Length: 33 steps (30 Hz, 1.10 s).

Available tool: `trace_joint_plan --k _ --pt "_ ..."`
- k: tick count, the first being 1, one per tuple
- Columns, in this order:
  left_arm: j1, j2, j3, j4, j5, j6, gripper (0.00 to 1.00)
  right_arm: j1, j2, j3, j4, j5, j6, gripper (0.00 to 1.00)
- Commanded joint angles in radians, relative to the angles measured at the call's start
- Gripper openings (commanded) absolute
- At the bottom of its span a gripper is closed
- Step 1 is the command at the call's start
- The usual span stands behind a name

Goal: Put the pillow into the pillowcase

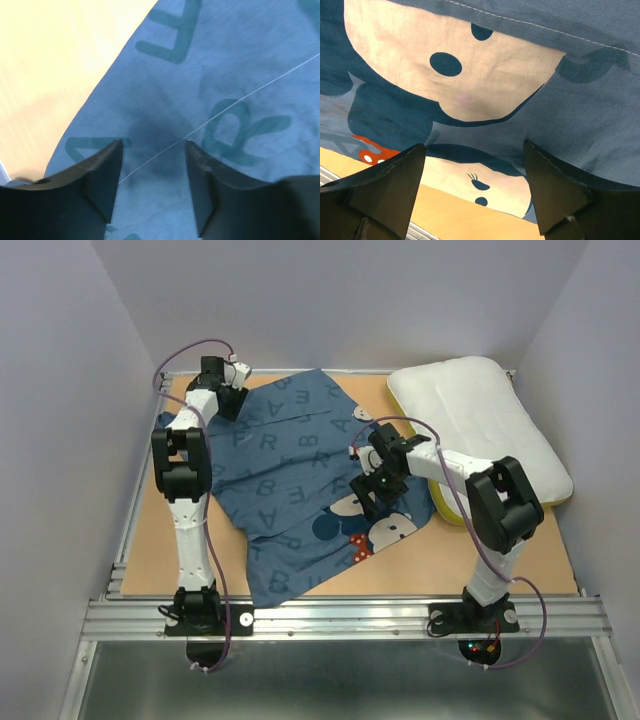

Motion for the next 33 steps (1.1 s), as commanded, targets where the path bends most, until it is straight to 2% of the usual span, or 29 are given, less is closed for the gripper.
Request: trace_joint_plan --k 1,2,4,7,8,9,14,17,20,22,23,24,25,26,28,29,33 --pt "0.063 0.007 -0.001 -0.009 -0.033 0.025 0.57 0.007 0.083 -0.024 -0.014 0.108 -0.018 0.84" --pt "0.076 0.004 -0.021 -0.017 -0.030 0.028 0.50 0.007 0.099 -0.018 -0.010 0.121 -0.024 0.84" --pt "0.112 -0.013 -0.052 -0.027 -0.018 0.049 0.43 0.001 0.113 -0.003 -0.008 0.131 -0.033 0.84" --pt "0.149 -0.046 -0.127 -0.050 -0.007 0.069 0.23 -0.015 0.145 0.039 -0.004 0.145 -0.047 0.84" --pt "0.174 -0.059 -0.171 -0.053 -0.004 0.071 0.08 -0.019 0.154 0.054 -0.002 0.150 -0.057 0.84" --pt "0.191 -0.071 -0.199 -0.055 -0.005 0.071 0.00 -0.024 0.183 0.089 0.002 0.161 -0.064 0.84" --pt "0.287 -0.239 -0.481 0.003 -0.044 0.104 0.00 -0.088 0.336 0.287 0.004 0.226 -0.122 0.84" --pt "0.333 -0.336 -0.607 0.026 -0.067 0.103 0.00 -0.143 0.459 0.515 0.003 0.253 -0.130 0.84" --pt "0.384 -0.419 -0.687 0.014 -0.081 0.069 0.00 -0.173 0.548 0.736 -0.005 0.316 -0.117 0.85" --pt "0.404 -0.504 -0.708 -0.035 0.002 0.052 0.00 -0.174 0.529 0.801 -0.010 0.305 -0.117 0.86" --pt "0.407 -0.543 -0.730 -0.049 0.058 0.051 0.02 -0.174 0.506 0.803 -0.011 0.291 -0.108 0.86" --pt "0.398 -0.618 -0.737 -0.058 0.155 0.036 0.10 -0.174 0.480 0.794 -0.017 0.265 -0.104 0.86" --pt "0.398 -0.647 -0.741 -0.067 0.191 0.025 0.18 -0.173 0.443 0.778 -0.022 0.216 -0.099 0.87" --pt "0.369 -0.669 -0.731 -0.070 0.217 0.016 0.32 -0.173 0.370 0.718 -0.025 0.186 -0.094 0.87" --pt "0.293 -0.698 -0.701 -0.072 0.226 -0.006 0.39 -0.173 0.293 0.600 -0.030 0.106 -0.078 0.88" --pt "0.266 -0.697 -0.690 -0.066 0.223 -0.011 0.40 -0.171 0.260 0.599 -0.033 0.081 -0.071 0.88" --pt "0.165 -0.623 -0.627 -0.032 0.174 -0.067 0.41 -0.145 0.130 0.384 -0.045 0.007 -0.058 0.87"
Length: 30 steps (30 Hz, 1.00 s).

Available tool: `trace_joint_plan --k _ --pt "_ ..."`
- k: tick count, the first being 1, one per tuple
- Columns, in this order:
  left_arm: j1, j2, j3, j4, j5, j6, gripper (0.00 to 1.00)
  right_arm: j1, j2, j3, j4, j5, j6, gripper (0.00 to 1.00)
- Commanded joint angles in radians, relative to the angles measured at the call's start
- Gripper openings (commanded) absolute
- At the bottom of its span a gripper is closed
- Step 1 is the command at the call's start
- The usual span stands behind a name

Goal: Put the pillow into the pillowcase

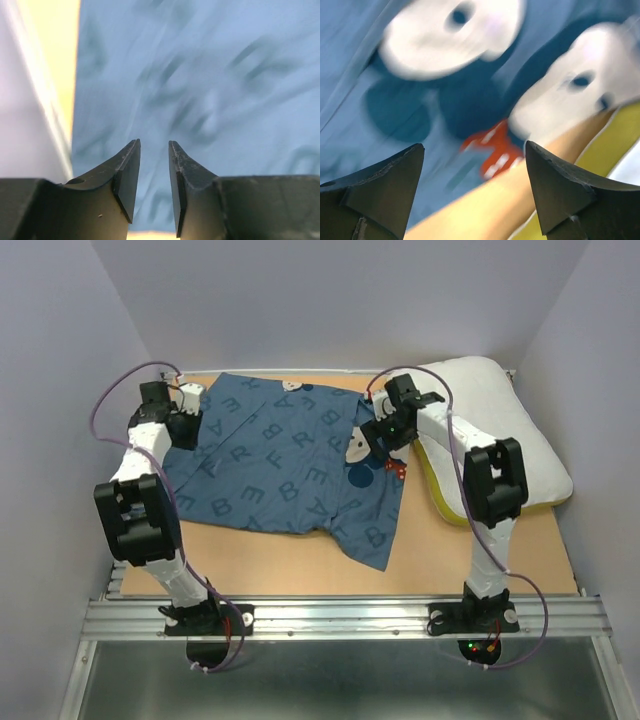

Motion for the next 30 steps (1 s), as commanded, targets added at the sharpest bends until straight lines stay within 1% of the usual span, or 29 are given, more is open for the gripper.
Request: trace_joint_plan --k 1,3,4,6,7,9,10,12,14,17,18,20,22,23,24,28,29,30 --pt "-0.087 0.085 0.064 0.028 0.015 -0.078 0.41 0.048 -0.180 -0.207 -0.028 -0.119 0.026 0.86" --pt "-0.117 0.128 0.106 0.039 -0.008 -0.117 0.41 0.066 -0.212 -0.281 -0.029 -0.148 0.044 0.85" --pt "-0.125 0.148 0.119 0.043 -0.019 -0.130 0.40 0.077 -0.243 -0.344 -0.031 -0.178 0.051 0.85" --pt "-0.142 0.208 0.141 0.057 -0.039 -0.159 0.39 0.120 -0.266 -0.401 -0.031 -0.195 0.063 0.84" --pt "-0.145 0.215 0.142 0.063 -0.047 -0.167 0.38 0.134 -0.277 -0.422 -0.031 -0.201 0.067 0.84" --pt "-0.148 0.231 0.126 0.082 -0.073 -0.179 0.37 0.201 -0.306 -0.485 -0.031 -0.211 0.071 0.84" --pt "-0.148 0.234 0.113 0.082 -0.085 -0.179 0.37 0.201 -0.313 -0.505 -0.031 -0.209 0.071 0.83" --pt "-0.147 0.245 0.083 0.106 -0.131 -0.176 0.34 0.249 -0.324 -0.556 -0.032 -0.206 0.069 0.83" --pt "-0.142 0.254 0.051 0.114 -0.168 -0.173 0.31 0.257 -0.314 -0.600 -0.032 -0.183 0.054 0.82" --pt "-0.121 0.268 0.028 0.126 -0.212 -0.168 0.28 0.255 -0.268 -0.631 -0.023 -0.065 0.022 0.81" --pt "-0.113 0.274 0.026 0.125 -0.232 -0.167 0.27 0.252 -0.245 -0.646 -0.004 0.008 0.008 0.80" --pt "-0.085 0.301 0.040 0.106 -0.272 -0.158 0.27 0.223 -0.226 -0.646 0.012 0.048 -0.008 0.79" --pt "-0.059 0.332 0.053 0.089 -0.309 -0.151 0.26 0.188 -0.208 -0.613 0.014 0.070 -0.012 0.79" --pt "-0.023 0.338 0.069 0.088 -0.315 -0.147 0.25 0.178 -0.208 -0.599 0.014 0.072 -0.021 0.79" --pt "-0.009 0.344 0.076 0.086 -0.329 -0.148 0.24 0.174 -0.208 -0.584 0.012 0.081 -0.028 0.79" --pt "0.033 0.372 0.130 0.047 -0.343 -0.150 0.21 0.171 -0.186 -0.493 0.014 0.102 -0.049 0.79" --pt "0.033 0.370 0.147 0.042 -0.343 -0.148 0.21 0.171 -0.176 -0.444 0.012 0.102 -0.051 0.80" --pt "0.033 0.366 0.152 0.039 -0.322 -0.142 0.22 0.172 -0.181 -0.423 0.003 0.079 -0.052 0.83"
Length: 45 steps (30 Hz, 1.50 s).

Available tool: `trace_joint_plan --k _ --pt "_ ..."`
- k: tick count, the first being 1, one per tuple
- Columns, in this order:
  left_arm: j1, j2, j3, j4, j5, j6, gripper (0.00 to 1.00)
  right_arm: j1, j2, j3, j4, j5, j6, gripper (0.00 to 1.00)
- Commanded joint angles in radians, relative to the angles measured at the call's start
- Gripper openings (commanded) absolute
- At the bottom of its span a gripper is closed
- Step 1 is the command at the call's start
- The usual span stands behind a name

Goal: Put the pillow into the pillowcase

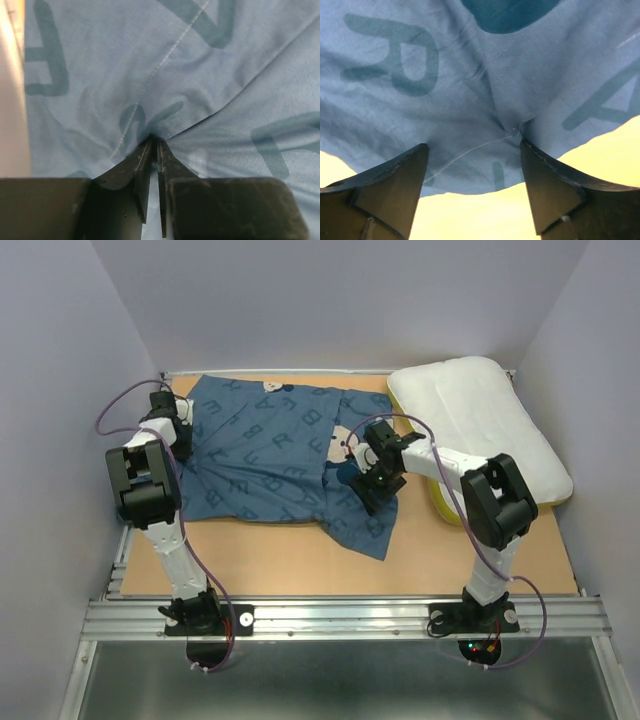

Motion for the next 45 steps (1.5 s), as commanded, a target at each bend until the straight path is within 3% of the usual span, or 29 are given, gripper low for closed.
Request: trace_joint_plan --k 1,7,8,11,12,16,21,22,30,35,38,39,40,41,45 --pt "0.041 0.010 0.036 -0.059 -0.061 0.027 0.27 -0.019 0.054 0.077 -0.016 0.083 -0.044 0.85" --pt "0.019 -0.104 0.041 -0.080 0.185 0.032 0.40 -0.091 -0.078 0.302 -0.016 -0.005 0.040 0.98" --pt "0.008 -0.136 0.038 -0.086 0.226 0.038 0.52 -0.149 -0.084 0.368 -0.016 -0.033 0.071 0.99" --pt "-0.027 -0.194 0.027 -0.074 0.242 0.036 0.54 -0.273 -0.067 0.453 -0.012 -0.019 0.094 1.00" --pt "-0.047 -0.210 0.017 -0.068 0.252 0.030 0.70 -0.302 -0.054 0.479 -0.009 -0.009 0.094 1.00" --pt "-0.088 -0.265 0.004 -0.057 0.283 -0.007 0.71 -0.483 0.078 0.632 -0.001 0.045 0.111 1.00" --pt "-0.111 -0.290 -0.008 -0.056 0.305 -0.045 0.72 -0.615 0.225 0.782 0.007 0.028 0.165 1.00" --pt "-0.113 -0.297 -0.009 -0.062 0.312 -0.047 0.98 -0.628 0.245 0.804 0.005 0.016 0.162 1.00" --pt "-0.134 -0.342 -0.045 -0.072 0.325 -0.016 0.99 -0.674 0.463 0.945 0.019 0.010 0.098 1.00" --pt "-0.159 -0.362 -0.054 -0.074 0.303 -0.007 0.99 -0.674 0.546 0.907 0.013 -0.012 0.039 0.98" --pt "-0.165 -0.356 -0.048 -0.077 0.311 -0.018 0.99 -0.674 0.551 0.799 -0.009 -0.067 0.012 0.70" --pt "-0.177 -0.356 -0.043 -0.076 0.325 -0.027 0.99 -0.674 0.537 0.746 -0.028 -0.099 -0.017 0.47" --pt "-0.177 -0.356 -0.040 -0.075 0.329 -0.034 0.99 -0.674 0.537 0.746 -0.038 -0.099 -0.036 0.32" --pt "-0.205 -0.351 -0.037 -0.071 0.331 -0.045 0.99 -0.674 0.505 0.688 -0.042 -0.127 -0.057 0.03" --pt "-0.364 -0.342 -0.011 -0.025 0.226 -0.151 0.97 -0.674 0.386 0.609 -0.041 -0.144 -0.148 0.01"
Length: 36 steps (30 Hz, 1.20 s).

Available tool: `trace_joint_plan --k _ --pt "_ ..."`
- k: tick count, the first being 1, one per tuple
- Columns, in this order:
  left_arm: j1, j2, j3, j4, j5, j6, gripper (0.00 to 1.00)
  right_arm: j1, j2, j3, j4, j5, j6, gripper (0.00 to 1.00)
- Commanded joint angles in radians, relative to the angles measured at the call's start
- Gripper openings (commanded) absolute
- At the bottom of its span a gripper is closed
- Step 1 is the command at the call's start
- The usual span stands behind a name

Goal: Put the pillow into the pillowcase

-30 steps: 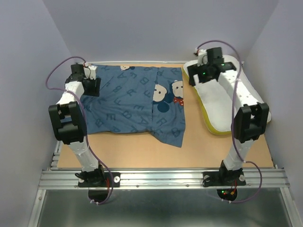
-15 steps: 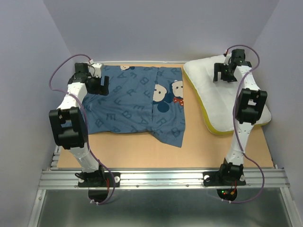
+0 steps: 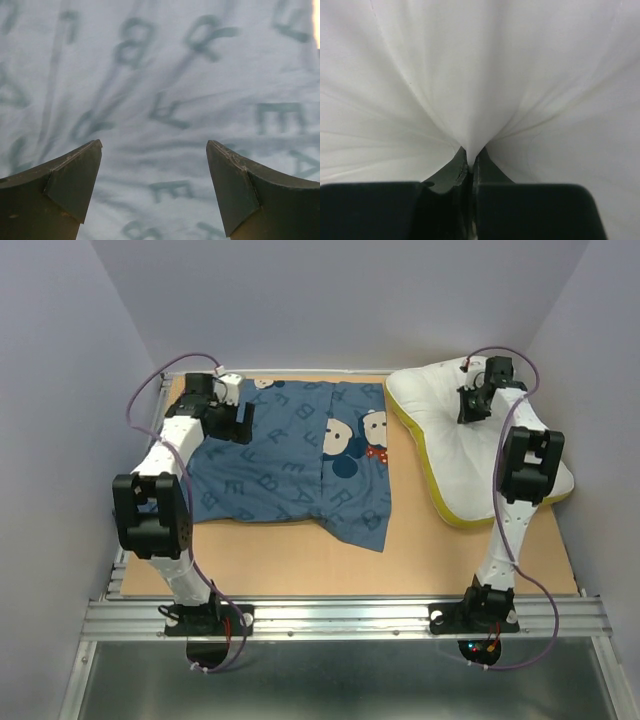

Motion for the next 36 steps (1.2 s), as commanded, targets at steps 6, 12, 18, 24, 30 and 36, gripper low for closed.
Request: trace_joint_plan --k 6,12,18,24,30,36 --pt "-0.427 0.071 0.130 0.108 -0.372 -0.255 0.95 0.012 -0.233 -0.150 -0.148 -0.094 -0.153 0.01" --pt "-0.595 0.219 0.231 0.059 -0.536 -0.232 0.95 0.013 -0.387 -0.322 -0.169 -0.057 -0.262 0.01" --pt "-0.629 0.344 0.300 0.008 -0.588 -0.241 0.87 0.013 -0.482 -0.448 -0.171 -0.074 -0.271 0.01" --pt "-0.629 0.415 0.354 0.028 -0.668 -0.209 0.81 0.013 -0.525 -0.500 -0.172 -0.077 -0.274 0.00" --pt "-0.629 0.447 0.363 0.002 -0.653 -0.197 0.77 0.013 -0.519 -0.503 -0.172 -0.057 -0.279 0.01" --pt "-0.630 0.414 0.340 0.004 -0.555 -0.186 0.82 0.013 -0.508 -0.500 -0.172 -0.060 -0.280 0.00"
